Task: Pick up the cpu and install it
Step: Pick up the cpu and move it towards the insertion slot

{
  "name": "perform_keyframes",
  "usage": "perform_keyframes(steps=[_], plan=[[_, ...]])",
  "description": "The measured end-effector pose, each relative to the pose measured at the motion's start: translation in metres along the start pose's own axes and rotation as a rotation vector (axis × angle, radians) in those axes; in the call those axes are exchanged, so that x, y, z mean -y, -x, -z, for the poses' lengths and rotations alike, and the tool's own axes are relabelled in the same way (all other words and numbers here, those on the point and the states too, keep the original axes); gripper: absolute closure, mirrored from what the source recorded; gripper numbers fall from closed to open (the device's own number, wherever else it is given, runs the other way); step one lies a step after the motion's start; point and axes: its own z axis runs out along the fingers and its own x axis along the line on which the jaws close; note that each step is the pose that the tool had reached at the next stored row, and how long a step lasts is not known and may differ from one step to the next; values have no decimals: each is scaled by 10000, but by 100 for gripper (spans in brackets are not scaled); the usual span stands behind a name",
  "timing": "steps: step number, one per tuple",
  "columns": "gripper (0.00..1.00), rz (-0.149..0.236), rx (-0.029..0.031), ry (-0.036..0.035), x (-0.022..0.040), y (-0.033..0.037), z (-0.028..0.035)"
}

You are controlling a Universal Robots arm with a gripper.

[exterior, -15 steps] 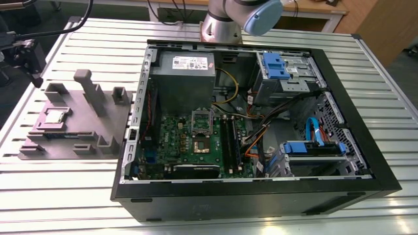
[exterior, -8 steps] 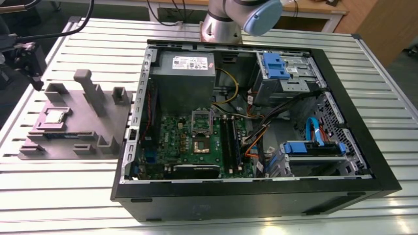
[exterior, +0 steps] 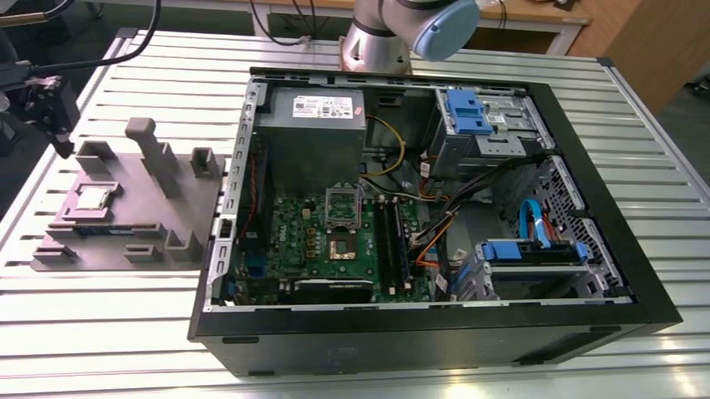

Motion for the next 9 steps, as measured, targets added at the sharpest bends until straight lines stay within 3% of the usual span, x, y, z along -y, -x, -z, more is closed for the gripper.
perform_keyframes(steps=[4,6,9], plan=[[30,3,-1,-19,-3,3,-66],[30,6,2,59,-4,4,-91],[30,14,12,255,-5,6,-120]])
